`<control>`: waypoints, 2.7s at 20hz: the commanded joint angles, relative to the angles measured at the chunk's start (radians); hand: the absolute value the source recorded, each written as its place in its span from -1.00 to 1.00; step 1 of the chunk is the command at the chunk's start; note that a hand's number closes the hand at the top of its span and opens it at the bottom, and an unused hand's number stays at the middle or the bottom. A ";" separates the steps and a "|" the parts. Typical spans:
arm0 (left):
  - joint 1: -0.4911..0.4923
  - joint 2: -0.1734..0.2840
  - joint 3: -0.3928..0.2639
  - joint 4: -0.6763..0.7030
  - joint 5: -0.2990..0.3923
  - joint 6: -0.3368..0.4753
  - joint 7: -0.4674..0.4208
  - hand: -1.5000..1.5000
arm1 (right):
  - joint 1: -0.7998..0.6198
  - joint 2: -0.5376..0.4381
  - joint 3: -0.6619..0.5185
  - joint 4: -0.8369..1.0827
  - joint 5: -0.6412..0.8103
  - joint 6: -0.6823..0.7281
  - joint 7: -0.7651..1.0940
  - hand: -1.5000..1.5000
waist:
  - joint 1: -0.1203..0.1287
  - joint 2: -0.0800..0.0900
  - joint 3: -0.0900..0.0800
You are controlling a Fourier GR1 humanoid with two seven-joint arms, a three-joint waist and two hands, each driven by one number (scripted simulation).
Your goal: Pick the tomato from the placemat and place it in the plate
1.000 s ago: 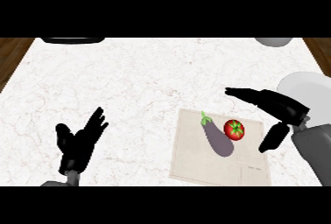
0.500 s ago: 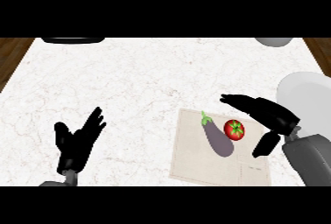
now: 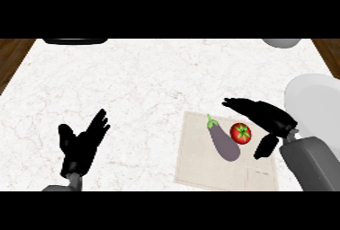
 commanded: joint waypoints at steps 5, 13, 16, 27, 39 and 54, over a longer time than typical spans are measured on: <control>0.029 -0.021 0.005 -0.036 -0.025 0.004 0.022 0.00 | -0.001 0.029 0.085 0.052 0.146 -0.023 -0.029 1.00 | 0.002 0.001 -0.001; -0.027 -0.031 0.049 0.032 -0.048 -0.030 0.019 0.00 | -0.023 0.051 0.020 0.101 0.208 -0.107 -0.130 1.00 | -0.003 0.001 -0.001; 0.065 -0.042 0.029 -0.017 -0.053 -0.044 -0.033 0.00 | -0.023 0.017 -0.014 0.152 0.223 -0.193 -0.214 1.00 | 0.001 0.001 -0.001; 0.110 -0.011 0.099 -0.048 -0.025 -0.002 0.005 0.00 | 0.660 -0.022 -0.124 -0.406 -0.051 -0.416 -0.402 1.00 | -0.133 -0.029 -0.002; 0.079 -0.014 0.063 -0.082 -0.026 -0.041 0.030 0.00 | 1.074 0.011 -0.539 -0.720 -0.631 -0.300 -0.442 1.00 | -0.037 -0.004 -0.001; -0.018 -0.047 0.066 0.030 -0.044 -0.065 -0.006 0.00 | 0.385 -0.122 -0.708 -0.135 -0.775 -0.336 -0.226 1.00 | 0.018 0.005 0.000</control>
